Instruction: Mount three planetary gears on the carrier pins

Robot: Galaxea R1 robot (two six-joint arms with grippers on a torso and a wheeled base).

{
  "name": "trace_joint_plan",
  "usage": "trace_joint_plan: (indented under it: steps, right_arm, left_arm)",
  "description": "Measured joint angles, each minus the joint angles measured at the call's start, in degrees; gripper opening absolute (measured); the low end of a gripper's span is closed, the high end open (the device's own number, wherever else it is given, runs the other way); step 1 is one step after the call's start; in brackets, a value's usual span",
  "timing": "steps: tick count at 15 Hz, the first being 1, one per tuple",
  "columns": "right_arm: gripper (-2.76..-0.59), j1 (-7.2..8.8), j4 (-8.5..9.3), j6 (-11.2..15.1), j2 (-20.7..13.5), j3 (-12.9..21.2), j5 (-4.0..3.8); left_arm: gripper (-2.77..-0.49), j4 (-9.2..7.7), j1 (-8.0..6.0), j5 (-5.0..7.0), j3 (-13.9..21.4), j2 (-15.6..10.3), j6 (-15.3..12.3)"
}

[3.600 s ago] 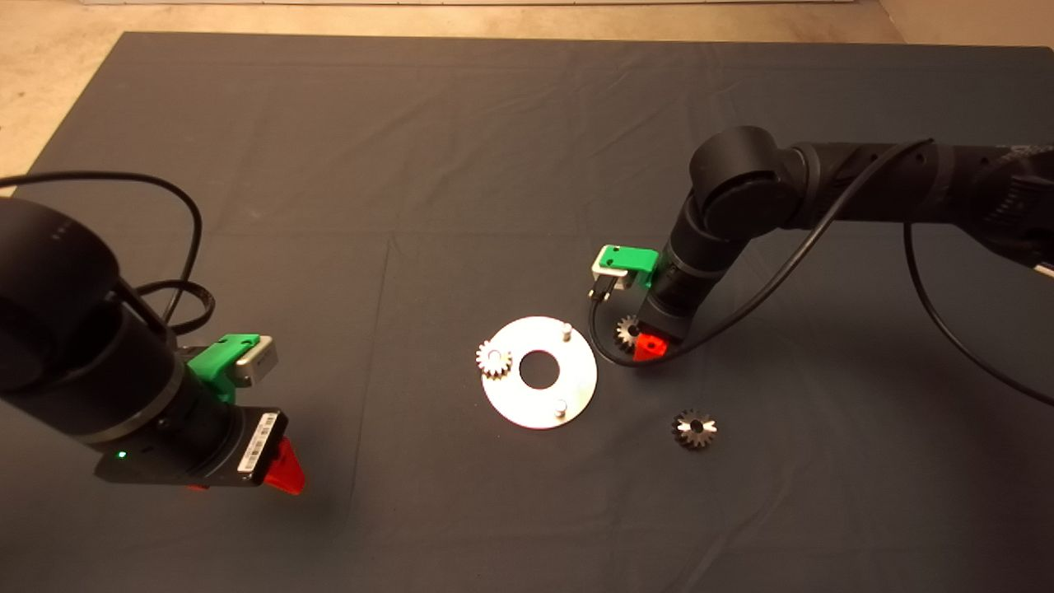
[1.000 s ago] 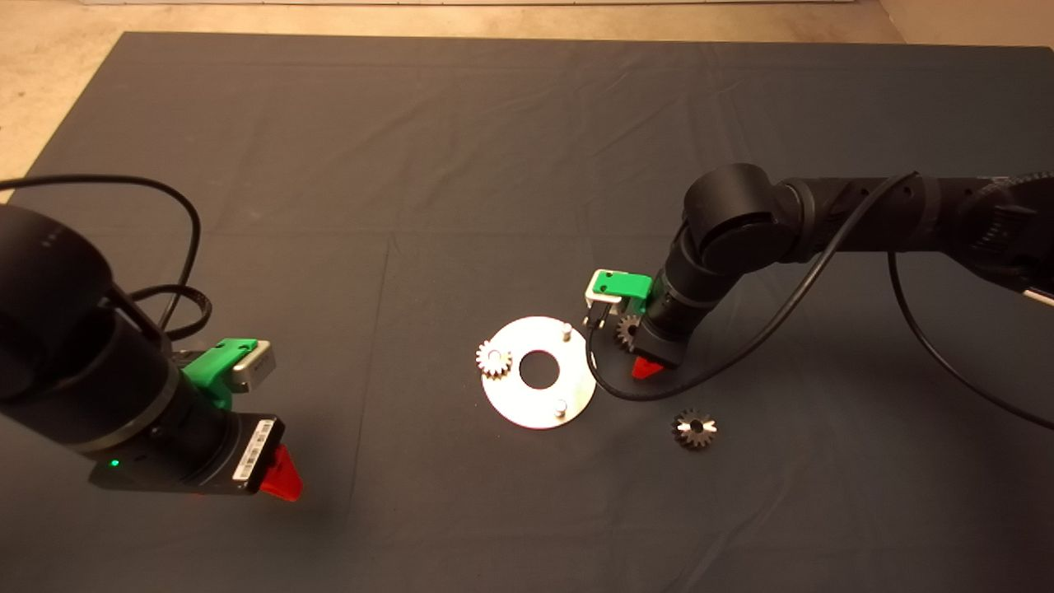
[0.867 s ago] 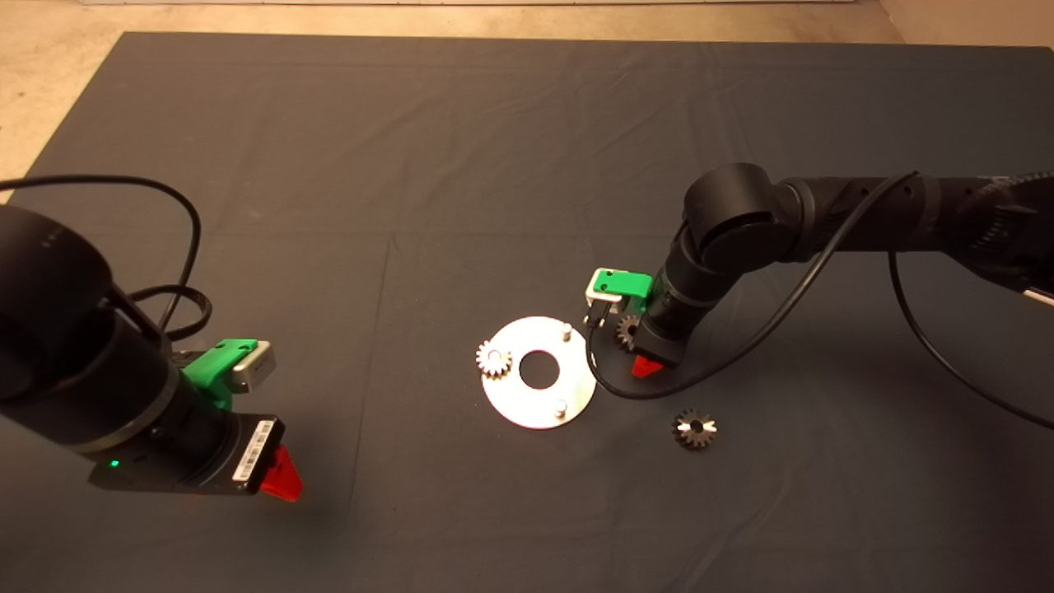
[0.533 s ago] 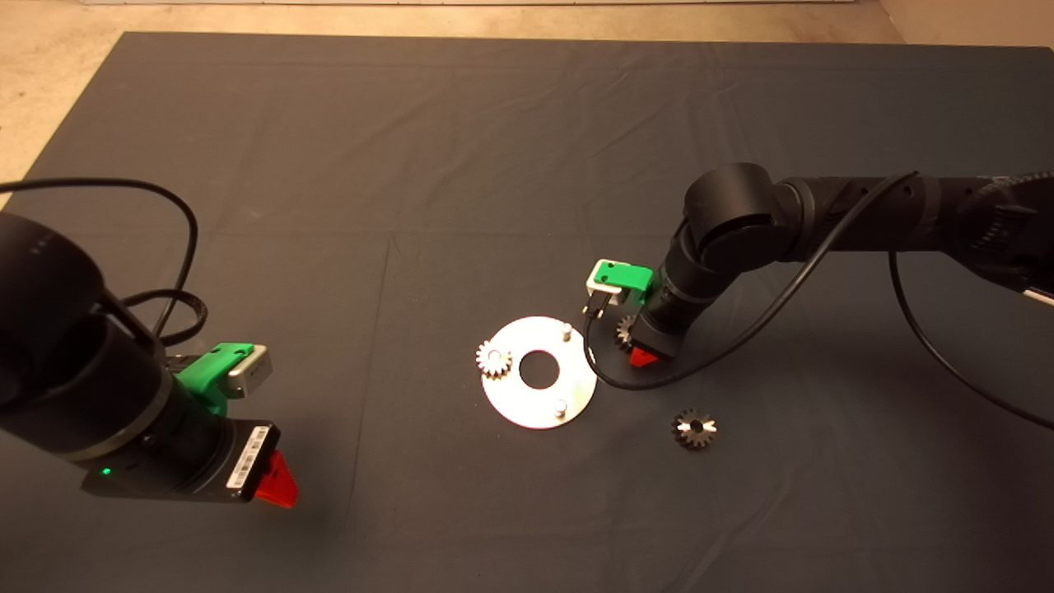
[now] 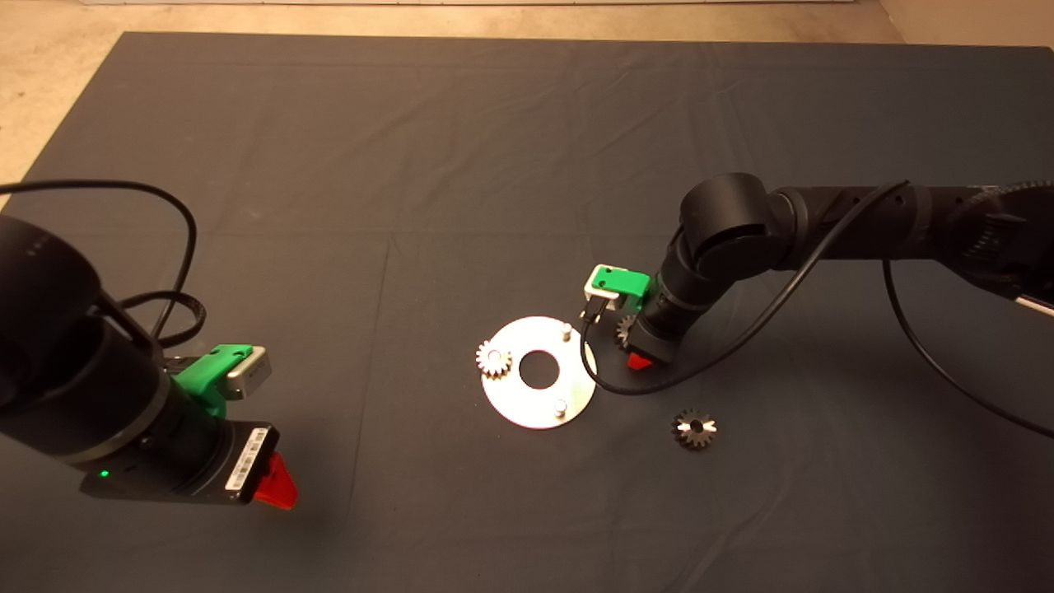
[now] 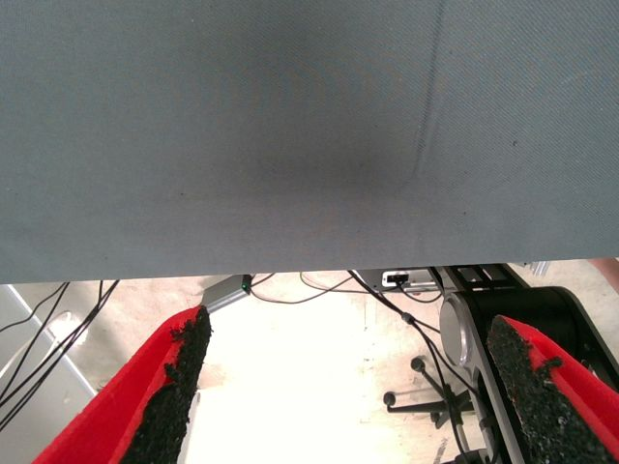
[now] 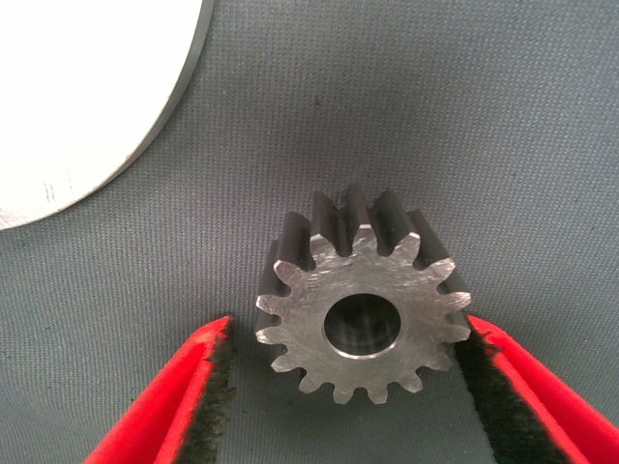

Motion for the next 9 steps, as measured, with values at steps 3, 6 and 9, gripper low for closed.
trace_joint_plan:
  steps: [3, 6, 9]
  right_arm:
    - [-1.84, -0.02, -0.28, 0.01, 0.09, -0.04, 0.0]
    - [-1.84, -0.15, -0.46, 0.01, 0.11, -0.06, 0.0]
    - [-1.84, -0.15, -0.9, 0.22, 0.11, -0.06, 0.07]
  left_arm:
    - [-1.22, 0.0, 0.0, 0.0, 0.0, 0.0, 0.0]
    - [-1.22, 0.0, 0.0, 0.02, 0.01, 0.0, -0.1]
    - [-1.22, 0.0, 0.0, 0.02, 0.1, 0.0, -0.18]
